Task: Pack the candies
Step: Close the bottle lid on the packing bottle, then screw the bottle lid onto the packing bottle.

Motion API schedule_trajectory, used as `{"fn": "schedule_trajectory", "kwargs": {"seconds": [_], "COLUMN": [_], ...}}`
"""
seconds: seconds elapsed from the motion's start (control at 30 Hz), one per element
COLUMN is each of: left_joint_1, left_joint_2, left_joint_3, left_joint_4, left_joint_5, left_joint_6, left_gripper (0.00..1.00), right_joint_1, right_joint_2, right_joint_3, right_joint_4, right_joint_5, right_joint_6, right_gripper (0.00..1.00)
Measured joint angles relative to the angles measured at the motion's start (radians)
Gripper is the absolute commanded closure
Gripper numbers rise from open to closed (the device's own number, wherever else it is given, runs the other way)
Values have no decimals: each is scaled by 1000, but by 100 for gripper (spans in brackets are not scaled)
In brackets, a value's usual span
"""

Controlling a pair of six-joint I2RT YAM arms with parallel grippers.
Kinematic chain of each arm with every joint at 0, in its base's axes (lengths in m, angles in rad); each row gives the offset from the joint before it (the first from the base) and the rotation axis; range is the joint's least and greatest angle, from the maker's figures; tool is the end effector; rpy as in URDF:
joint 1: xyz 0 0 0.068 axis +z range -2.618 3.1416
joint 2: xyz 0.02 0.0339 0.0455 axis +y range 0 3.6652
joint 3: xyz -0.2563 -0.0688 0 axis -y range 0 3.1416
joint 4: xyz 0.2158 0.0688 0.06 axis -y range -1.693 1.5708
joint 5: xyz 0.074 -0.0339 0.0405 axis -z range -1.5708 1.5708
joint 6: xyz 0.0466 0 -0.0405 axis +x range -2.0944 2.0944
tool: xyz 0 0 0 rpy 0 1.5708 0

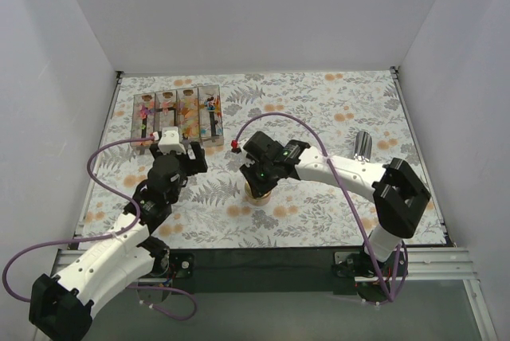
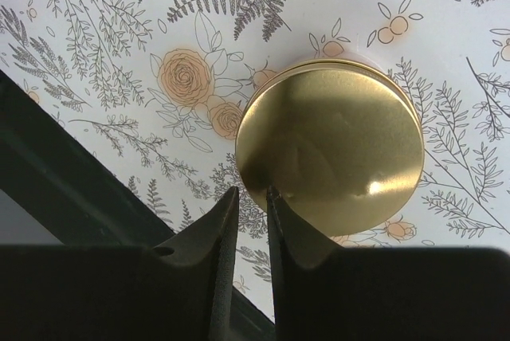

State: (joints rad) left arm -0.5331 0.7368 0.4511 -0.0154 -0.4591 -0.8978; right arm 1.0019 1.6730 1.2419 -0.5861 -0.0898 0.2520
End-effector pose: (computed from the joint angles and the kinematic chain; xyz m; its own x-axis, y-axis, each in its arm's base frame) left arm 0.1523 -0.0659 0.2481 -0.2305 -0.6779 -0.6981 -0.1429 0.7332 -0.6649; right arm 0.1746 0.2808 0.2304 -0.6593 -0.5702 -0.4901 -0.7229 0.6598 0.2050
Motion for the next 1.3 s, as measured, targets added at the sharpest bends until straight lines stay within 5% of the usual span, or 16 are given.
{"fn": "schedule_trajectory", "kwargs": {"seconds": [0.17,0.43,0.8,1.1,1.3], "left_joint_1": [-2,-108,-285,-510,-549], "left_joint_2": [30,121,-37,105,251], "left_joint_3": [4,10,-192,-231,-294], "left_joint_4": [1,0,63,152,301], "left_joint_5": [122,227,256,237,205], "left_joint_6": [-27,-97,-222,-238,-174], "left_gripper": [15,8,6,6,5], "right_joint_1": [-2,-145,-298,-340,-354], "right_joint_2": [-24,-285,-463,-462,-417], "right_joint_3": [-4,-35,-231,-238,-236], "right_joint_4": [-3,-12,-10,9,36], "right_joint_5": [33,25,-86,-165,-211], "right_joint_6": [-2,-51,-91,-95,-79], "right_gripper": [65,30,27,27,27]}}
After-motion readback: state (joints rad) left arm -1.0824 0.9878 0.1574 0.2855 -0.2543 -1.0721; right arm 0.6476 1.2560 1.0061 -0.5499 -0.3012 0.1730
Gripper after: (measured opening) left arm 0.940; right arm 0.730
